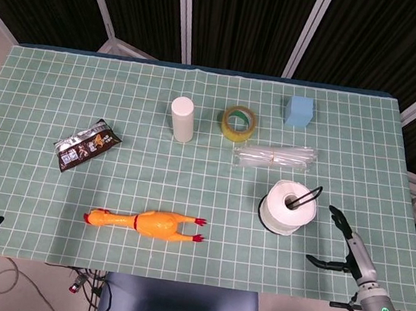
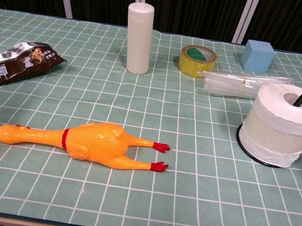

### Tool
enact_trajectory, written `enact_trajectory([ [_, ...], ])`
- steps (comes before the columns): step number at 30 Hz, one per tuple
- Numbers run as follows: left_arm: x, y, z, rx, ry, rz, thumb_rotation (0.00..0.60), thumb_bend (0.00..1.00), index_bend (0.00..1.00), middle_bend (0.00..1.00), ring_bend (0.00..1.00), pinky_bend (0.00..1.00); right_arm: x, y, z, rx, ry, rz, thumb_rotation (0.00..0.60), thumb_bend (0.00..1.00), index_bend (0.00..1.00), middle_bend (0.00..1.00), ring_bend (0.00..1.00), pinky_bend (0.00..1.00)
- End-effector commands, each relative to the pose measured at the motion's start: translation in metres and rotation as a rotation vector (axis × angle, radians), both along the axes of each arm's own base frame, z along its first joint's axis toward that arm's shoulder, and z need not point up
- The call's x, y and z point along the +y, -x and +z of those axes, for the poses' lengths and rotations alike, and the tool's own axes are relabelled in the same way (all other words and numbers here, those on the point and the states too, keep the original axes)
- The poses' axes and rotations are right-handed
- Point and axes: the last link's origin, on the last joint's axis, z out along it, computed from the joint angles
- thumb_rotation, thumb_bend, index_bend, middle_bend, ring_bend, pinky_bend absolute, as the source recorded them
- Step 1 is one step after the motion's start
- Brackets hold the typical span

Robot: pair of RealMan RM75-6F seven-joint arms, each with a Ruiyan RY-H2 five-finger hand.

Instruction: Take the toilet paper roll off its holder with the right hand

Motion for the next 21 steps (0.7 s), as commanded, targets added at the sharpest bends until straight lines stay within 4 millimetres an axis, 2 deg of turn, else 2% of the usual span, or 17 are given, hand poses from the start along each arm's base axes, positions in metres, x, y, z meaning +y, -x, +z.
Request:
enact_trajectory([
  [1, 0.0, 0.0, 0.0, 0.001, 0.0, 0.002, 0.6, 0.04, 0.14, 0.05, 0.0, 0.0, -0.018, -0.01, -0.027, -0.006, 0.036, -0.028, 0.6, 0.03, 0.0, 0.0, 0.0, 0.0],
  [9, 0.002, 0.001, -0.001, 0.006, 0.003, 0.009, 0.6, 0.04, 0.14, 0.05, 0.0, 0.0, -0.027, -0.006, -0.059, -0.046, 0.057, -0.109, 0.6, 0.02, 0.0, 0.0, 0.0, 0.0],
  [21, 0.003, 0.002, -0.003, 0.018, 0.01, 0.028, 0.6, 0.04, 0.14, 0.05, 0.0, 0.0, -0.035, 0.003, -0.084, -0.051, 0.14, -0.162, 0.6, 0.02, 0.0, 0.0, 0.0, 0.0],
])
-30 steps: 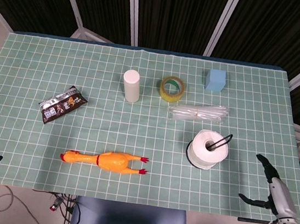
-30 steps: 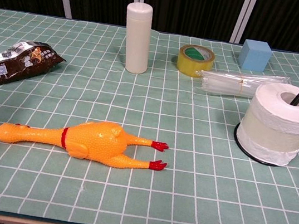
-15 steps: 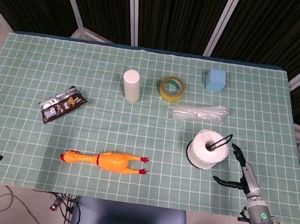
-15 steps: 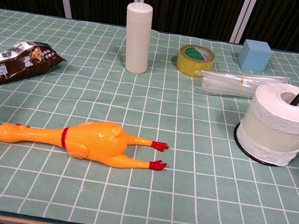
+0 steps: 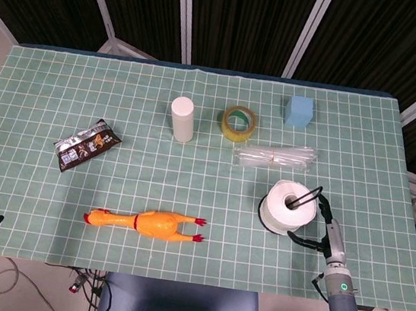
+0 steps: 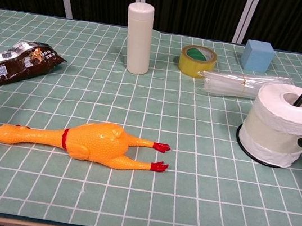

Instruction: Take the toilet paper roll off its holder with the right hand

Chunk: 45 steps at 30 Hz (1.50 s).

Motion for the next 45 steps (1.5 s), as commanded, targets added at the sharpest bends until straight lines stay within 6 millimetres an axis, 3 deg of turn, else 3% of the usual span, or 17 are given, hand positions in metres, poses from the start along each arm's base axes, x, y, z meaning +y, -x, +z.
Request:
enact_trajectory([
  [1, 0.001, 0.0, -0.001, 0.004, 0.005, 0.005, 0.6, 0.04, 0.14, 0.05, 0.0, 0.0, -0.001, 0.004, -0.006, 0.001, 0.012, -0.016, 0.6, 0.02, 0.0, 0.0, 0.0, 0.0],
  [40, 0.003, 0.0, -0.006, 0.028, 0.008, 0.03, 0.6, 0.04, 0.14, 0.05, 0.0, 0.0, -0.035, -0.029, -0.041, -0.12, -0.038, 0.003, 0.6, 0.02, 0.0, 0.0, 0.0, 0.0],
  [45, 0.003, 0.0, -0.006, 0.025, 0.001, 0.032, 0.6, 0.04, 0.14, 0.05, 0.0, 0.0, -0.037, -0.028, -0.041, -0.121, -0.023, -0.003, 0.6, 0.02, 0.03, 0.07, 0.0, 0.0],
])
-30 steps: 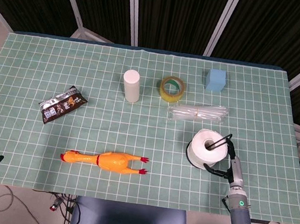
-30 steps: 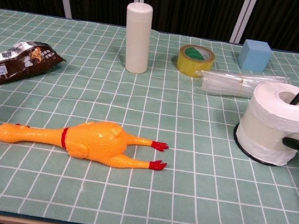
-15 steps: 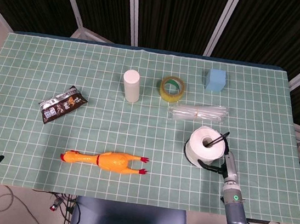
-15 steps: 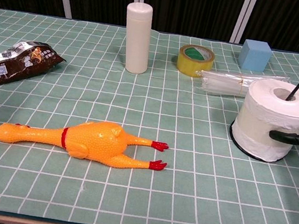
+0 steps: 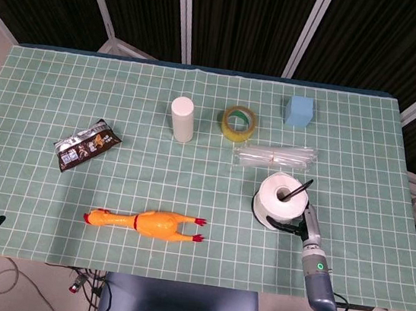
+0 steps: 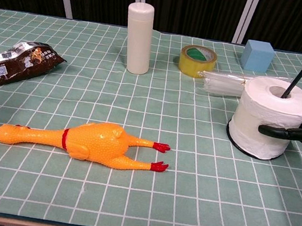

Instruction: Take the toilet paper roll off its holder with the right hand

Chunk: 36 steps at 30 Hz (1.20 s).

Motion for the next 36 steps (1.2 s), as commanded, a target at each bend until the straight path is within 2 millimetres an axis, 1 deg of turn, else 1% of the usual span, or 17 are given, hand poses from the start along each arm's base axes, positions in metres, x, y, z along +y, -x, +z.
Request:
enact_trajectory([
  [1, 0.0, 0.0, 0.0, -0.002, -0.002, 0.0, 0.6, 0.04, 0.14, 0.05, 0.0, 0.0, 0.0, 0.001, 0.001, -0.005, 0.015, -0.004, 0.6, 0.02, 0.04, 0.08, 0.0, 0.0],
  [6, 0.0, 0.0, 0.0, -0.002, -0.002, 0.0, 0.6, 0.04, 0.14, 0.05, 0.0, 0.0, 0.002, 0.001, 0.001, -0.009, 0.016, 0.0, 0.6, 0.02, 0.07, 0.08, 0.0, 0.0],
  [10, 0.0, 0.0, 0.0, -0.001, -0.002, 0.003, 0.6, 0.04, 0.14, 0.05, 0.0, 0.0, 0.0, -0.001, 0.004, -0.018, 0.025, 0.005, 0.6, 0.02, 0.12, 0.11, 0.0, 0.0],
  [17, 0.0, 0.0, -0.001, -0.002, -0.003, 0.005, 0.6, 0.04, 0.14, 0.05, 0.0, 0.0, -0.002, -0.004, 0.012, -0.026, 0.042, 0.018, 0.6, 0.02, 0.17, 0.16, 0.0, 0.0],
  [25, 0.0, 0.0, 0.0, -0.005, -0.008, 0.011, 0.6, 0.04, 0.14, 0.05, 0.0, 0.0, -0.002, -0.004, 0.012, -0.035, 0.046, 0.011, 0.6, 0.02, 0.2, 0.18, 0.01, 0.0],
  [31, 0.0, 0.0, -0.001, -0.003, -0.005, 0.01, 0.6, 0.04, 0.14, 0.05, 0.0, 0.0, -0.01, -0.014, 0.028, -0.066, 0.09, 0.039, 0.6, 0.02, 0.2, 0.18, 0.01, 0.0],
  [36, -0.001, 0.0, 0.0, -0.005, -0.006, 0.009, 0.6, 0.04, 0.14, 0.05, 0.0, 0.0, -0.019, -0.024, 0.049, -0.076, 0.134, 0.066, 0.6, 0.02, 0.2, 0.18, 0.01, 0.0],
])
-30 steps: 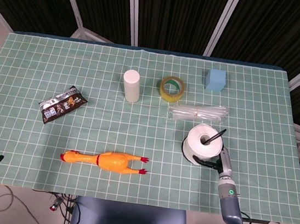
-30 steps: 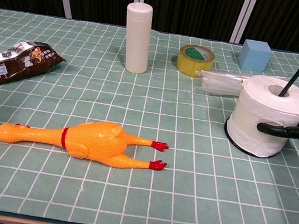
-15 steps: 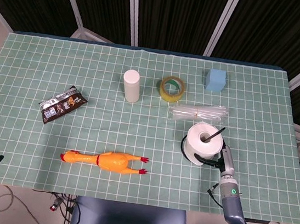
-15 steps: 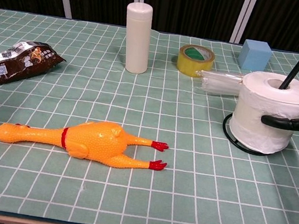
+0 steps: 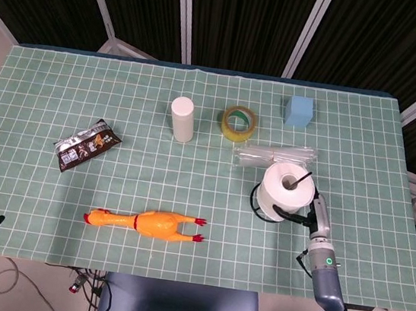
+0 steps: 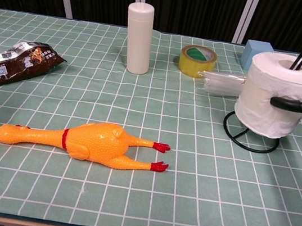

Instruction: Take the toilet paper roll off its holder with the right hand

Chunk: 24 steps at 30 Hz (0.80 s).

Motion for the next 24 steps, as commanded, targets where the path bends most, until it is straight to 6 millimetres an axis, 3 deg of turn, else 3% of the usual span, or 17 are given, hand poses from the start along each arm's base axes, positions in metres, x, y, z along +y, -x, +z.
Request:
enact_trajectory([
  [1, 0.0, 0.0, 0.0, 0.0, 0.0, -0.001, 0.6, 0.04, 0.14, 0.05, 0.0, 0.0, -0.007, -0.008, 0.016, -0.011, 0.03, 0.016, 0.6, 0.02, 0.2, 0.18, 0.01, 0.0],
  [8, -0.001, 0.0, 0.0, 0.001, 0.002, 0.0, 0.6, 0.04, 0.14, 0.05, 0.0, 0.0, -0.016, -0.021, 0.048, -0.009, 0.085, 0.051, 0.6, 0.02, 0.2, 0.18, 0.01, 0.0],
  [24, -0.001, 0.0, -0.002, 0.004, 0.008, 0.003, 0.6, 0.04, 0.14, 0.05, 0.0, 0.0, -0.041, -0.071, 0.152, 0.033, 0.206, 0.138, 0.6, 0.02, 0.2, 0.18, 0.01, 0.0],
])
